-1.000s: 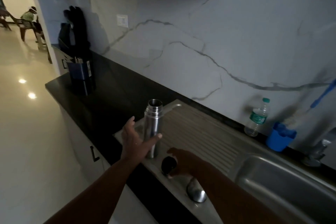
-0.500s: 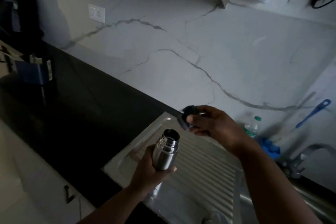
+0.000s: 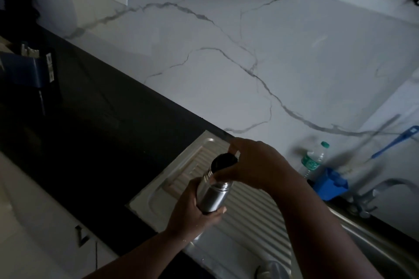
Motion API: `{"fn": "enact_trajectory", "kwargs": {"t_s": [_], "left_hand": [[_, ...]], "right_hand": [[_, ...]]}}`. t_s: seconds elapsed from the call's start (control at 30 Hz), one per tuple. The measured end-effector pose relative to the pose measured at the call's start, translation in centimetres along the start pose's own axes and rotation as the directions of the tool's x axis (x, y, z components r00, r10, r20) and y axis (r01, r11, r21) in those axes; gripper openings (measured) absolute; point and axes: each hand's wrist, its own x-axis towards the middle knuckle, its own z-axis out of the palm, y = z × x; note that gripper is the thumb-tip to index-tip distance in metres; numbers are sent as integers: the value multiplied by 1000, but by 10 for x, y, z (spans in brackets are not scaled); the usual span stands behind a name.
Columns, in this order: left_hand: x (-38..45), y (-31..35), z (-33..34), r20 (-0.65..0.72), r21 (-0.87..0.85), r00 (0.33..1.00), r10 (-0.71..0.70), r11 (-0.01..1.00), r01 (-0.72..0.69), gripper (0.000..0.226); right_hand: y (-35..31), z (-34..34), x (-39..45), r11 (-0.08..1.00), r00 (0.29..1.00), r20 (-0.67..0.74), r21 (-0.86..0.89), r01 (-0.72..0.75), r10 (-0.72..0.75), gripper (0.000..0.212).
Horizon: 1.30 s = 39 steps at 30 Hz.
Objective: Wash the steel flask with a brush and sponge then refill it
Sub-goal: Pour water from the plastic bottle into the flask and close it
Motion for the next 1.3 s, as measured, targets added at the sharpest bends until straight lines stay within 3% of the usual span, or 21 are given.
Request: {"fn": "enact_trajectory", "kwargs": {"t_s": [0.07,0.17,0.27,0.43,0.6,0.67,0.73,0.8,1.0,1.13,1.3], "left_hand": [[0,0,0,-10,-8,1000,-6,1000,6,72],[0,1,-1,4,-9,1000,0,1000,0,73],[0,3,-2,14,-11,1000,-7,1000,7,74],[-2,3,-2,9,-17,1000,-17,1000,18,76],[-2,3,-2,5,-16,1000,4,1000,-4,74],[-2,3,-2,0,-16,1000,3,1000,-3,74],[-2,2,-2,-2,-11,1000,4,1000,-4,75],[-1,1,-1,-13,-7,1000,15,1000,-15,74],[-1,0,0,-24,-10,1000,19,1000,-19,73],[-2,1,0,-28,-12,999,21,1000,-21,75],[-1,0,1,-20,-25,1000,-4,1000,3,72]], "right_hand": [[-3,4,2,998,999,-36,-60,21,-23,44],[-1,5,7,989,988,98,-72,127,-120,34],[2,0,10,994,983,158,-33,102,-95,36],[-14,9,10,953,995,-19,-284,-102,101,72],[-15,15,6,953,972,40,-209,-218,231,107],[-8,8,6,982,977,106,-59,-177,183,96],[-1,0,7,983,981,191,176,-59,24,63],[4,-2,6,966,960,252,254,53,-119,49],[-4,1,15,982,963,203,-26,188,-179,46],[-10,4,19,929,942,224,-217,299,-251,26],[-4,-1,19,913,908,322,-214,347,-270,47]]}}
